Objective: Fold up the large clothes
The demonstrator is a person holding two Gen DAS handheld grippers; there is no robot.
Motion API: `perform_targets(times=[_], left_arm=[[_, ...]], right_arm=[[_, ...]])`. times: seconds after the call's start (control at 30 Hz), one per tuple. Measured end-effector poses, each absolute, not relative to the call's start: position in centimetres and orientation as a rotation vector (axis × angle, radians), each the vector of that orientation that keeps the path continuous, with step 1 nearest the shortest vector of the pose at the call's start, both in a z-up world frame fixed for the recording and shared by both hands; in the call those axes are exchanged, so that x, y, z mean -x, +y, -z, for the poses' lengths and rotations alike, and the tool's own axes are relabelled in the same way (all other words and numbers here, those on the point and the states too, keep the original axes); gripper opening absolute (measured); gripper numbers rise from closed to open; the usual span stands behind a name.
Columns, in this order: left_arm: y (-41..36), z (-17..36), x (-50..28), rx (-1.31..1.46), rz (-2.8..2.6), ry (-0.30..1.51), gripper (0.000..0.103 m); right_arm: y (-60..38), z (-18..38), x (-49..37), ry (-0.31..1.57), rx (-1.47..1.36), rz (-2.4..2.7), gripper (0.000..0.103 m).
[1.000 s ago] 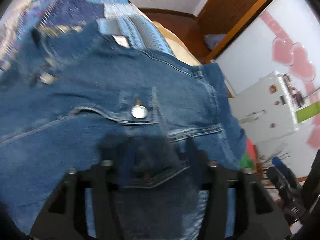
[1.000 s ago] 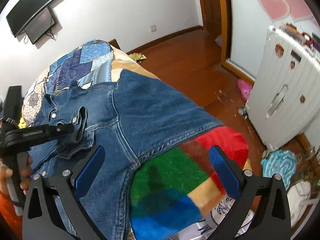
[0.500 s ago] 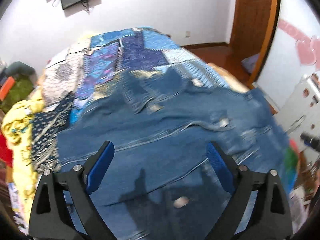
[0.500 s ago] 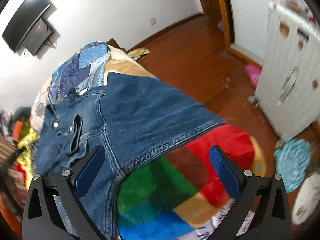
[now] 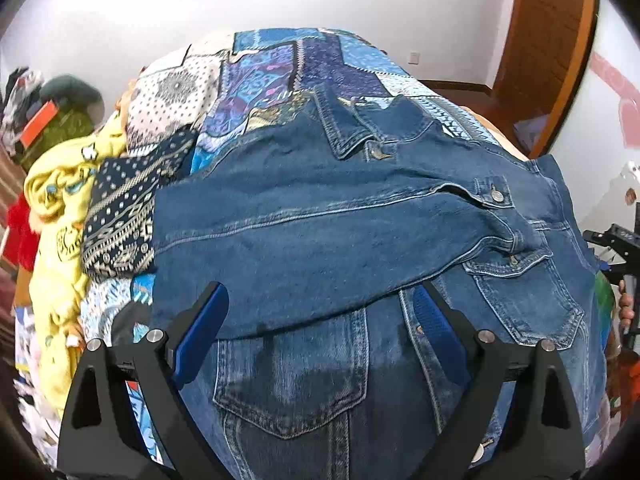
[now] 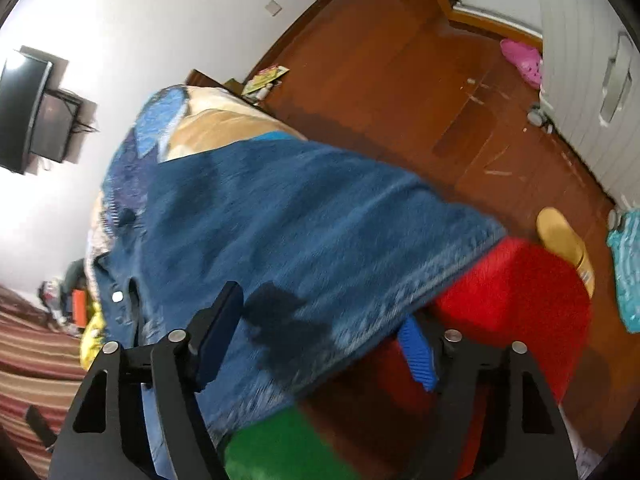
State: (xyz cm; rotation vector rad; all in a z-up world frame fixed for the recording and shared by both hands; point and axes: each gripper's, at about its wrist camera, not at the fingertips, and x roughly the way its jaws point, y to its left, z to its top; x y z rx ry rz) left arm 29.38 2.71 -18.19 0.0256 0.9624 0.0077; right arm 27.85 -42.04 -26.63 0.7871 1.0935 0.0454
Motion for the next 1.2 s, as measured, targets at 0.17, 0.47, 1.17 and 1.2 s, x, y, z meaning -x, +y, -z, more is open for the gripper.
perform_targets(times=[0.17,0.47,1.17,1.2], left_arm=[[3.6,19.0,-29.2,0.011,-0.031,0.986,0.094],[4.5,18.6,-28.2,0.027,-0.030,0.975,0.094],[7.3,14.1,-25.5,0.125,0.008,0.867,0.094],[7.4,13.9,-25.4,0.119,0.002,0.862,0.094]], right_arm=[[-41.6,26.4,-29.6,1.089,-0.668,0.059,0.051],[-40.9,21.5,-29.2,1.010,-0.492,0.119,0.013],[-20.8,12.2,-27.9,0.859,-0.211,-0.366,0.010],[-20.0,13.2,-27.9,0.890,-0.203,-0.377,0.010]])
